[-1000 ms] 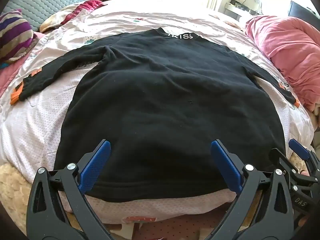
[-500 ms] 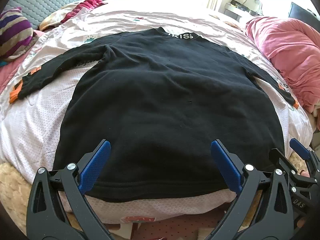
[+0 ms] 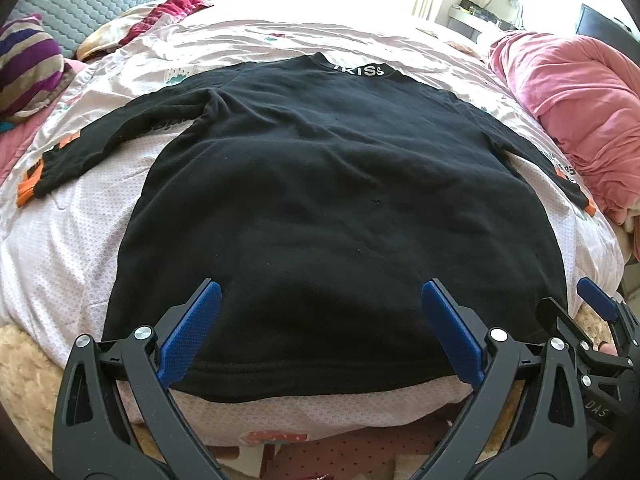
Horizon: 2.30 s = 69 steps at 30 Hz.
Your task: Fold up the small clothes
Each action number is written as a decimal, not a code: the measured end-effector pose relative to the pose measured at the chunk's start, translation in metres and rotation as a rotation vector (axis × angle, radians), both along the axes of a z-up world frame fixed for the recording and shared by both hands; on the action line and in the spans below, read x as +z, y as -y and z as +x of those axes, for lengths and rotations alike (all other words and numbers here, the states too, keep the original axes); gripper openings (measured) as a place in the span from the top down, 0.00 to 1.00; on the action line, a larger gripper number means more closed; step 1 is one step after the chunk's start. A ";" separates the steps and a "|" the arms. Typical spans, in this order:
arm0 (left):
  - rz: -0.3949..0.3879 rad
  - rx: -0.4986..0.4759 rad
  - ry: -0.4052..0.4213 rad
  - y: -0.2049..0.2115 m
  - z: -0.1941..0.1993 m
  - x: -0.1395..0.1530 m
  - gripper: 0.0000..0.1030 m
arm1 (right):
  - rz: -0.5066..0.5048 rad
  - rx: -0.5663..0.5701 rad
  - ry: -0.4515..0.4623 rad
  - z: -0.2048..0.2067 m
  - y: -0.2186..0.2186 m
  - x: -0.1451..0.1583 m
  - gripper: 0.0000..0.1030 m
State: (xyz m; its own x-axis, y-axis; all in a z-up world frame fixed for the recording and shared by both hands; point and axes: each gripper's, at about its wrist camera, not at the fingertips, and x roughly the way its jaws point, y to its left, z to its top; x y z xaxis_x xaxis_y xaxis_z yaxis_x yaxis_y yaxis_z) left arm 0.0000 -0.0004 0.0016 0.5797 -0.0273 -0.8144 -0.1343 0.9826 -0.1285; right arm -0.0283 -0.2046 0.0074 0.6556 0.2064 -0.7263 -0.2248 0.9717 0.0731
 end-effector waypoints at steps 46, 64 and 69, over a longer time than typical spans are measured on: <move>-0.026 -0.008 0.002 0.006 0.010 0.005 0.09 | 0.042 -0.002 0.009 0.011 0.004 0.012 0.04; -0.063 -0.008 0.016 0.001 0.053 0.023 0.09 | 0.086 -0.012 0.016 0.054 0.008 0.040 0.04; -0.059 -0.016 0.025 0.000 0.067 0.030 0.09 | 0.100 -0.028 0.047 0.069 0.014 0.052 0.04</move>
